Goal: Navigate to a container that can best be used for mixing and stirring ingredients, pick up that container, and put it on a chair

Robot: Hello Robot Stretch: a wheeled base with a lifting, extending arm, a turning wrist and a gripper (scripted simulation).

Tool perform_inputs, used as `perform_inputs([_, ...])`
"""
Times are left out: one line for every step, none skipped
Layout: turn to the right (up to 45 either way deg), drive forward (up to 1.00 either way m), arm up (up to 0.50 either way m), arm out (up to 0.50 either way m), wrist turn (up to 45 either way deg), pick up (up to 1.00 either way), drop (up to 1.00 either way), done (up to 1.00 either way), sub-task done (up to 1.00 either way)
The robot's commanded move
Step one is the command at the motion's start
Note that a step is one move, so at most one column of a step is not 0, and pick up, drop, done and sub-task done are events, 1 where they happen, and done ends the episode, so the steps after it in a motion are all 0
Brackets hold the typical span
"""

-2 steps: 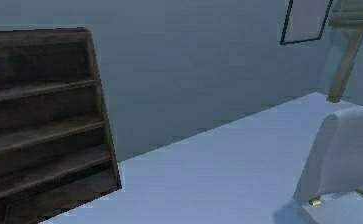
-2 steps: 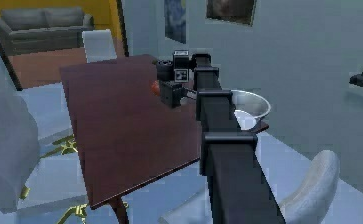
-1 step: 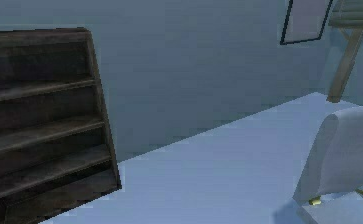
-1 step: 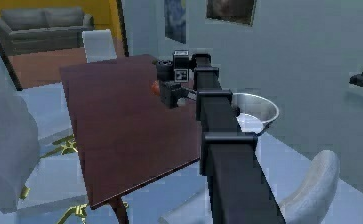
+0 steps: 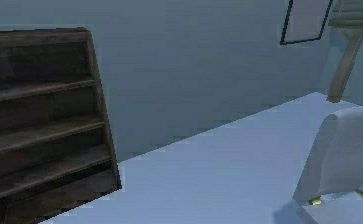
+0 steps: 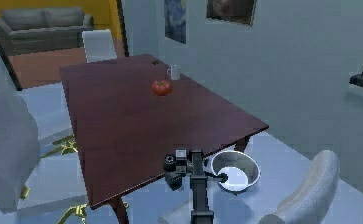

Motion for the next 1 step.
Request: perform_inputs([0.0, 0.00, -0.32, 0.00, 0.0, 0.00, 0.00, 0.00, 0.00])
